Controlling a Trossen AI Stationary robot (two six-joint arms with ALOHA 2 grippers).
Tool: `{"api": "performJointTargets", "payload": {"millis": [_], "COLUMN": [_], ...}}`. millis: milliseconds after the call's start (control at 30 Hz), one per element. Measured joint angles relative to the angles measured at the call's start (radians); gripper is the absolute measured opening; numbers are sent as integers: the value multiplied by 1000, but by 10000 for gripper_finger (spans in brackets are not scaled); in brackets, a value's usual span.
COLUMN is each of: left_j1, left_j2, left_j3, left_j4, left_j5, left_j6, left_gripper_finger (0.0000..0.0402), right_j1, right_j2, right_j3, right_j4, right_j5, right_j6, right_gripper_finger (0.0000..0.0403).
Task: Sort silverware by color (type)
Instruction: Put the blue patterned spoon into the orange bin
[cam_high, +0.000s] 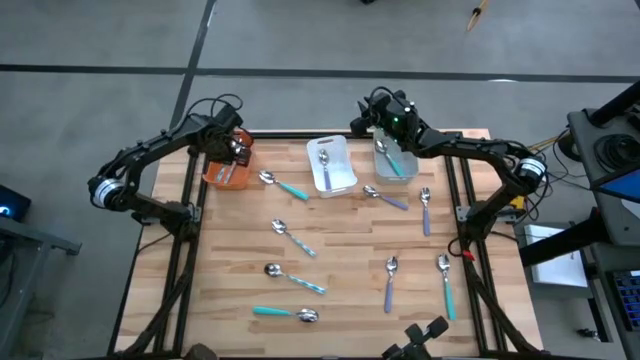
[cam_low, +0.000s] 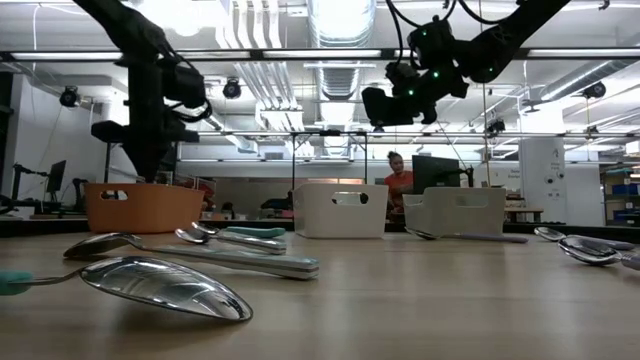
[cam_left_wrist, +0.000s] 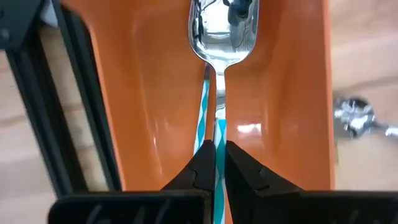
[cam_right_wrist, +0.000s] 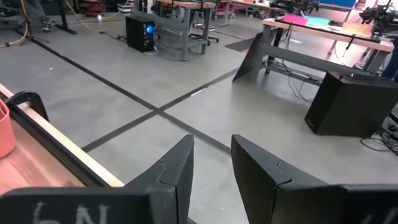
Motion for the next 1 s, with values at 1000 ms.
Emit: {"api": "performJointTargets", "payload": {"millis": [1000], "left_j1": [22], "left_j2": [0], "left_j3": [-164], "left_j4": [238], "left_j5": [-6], "left_j6": [91], "left_gripper_finger": [17], "right_j1": [0], "right_j2": [-1], "right_j3": [0], "right_j4": [-1], "right_j5": [0], "right_j6": [-18], "right_gripper_finger": [100]}}
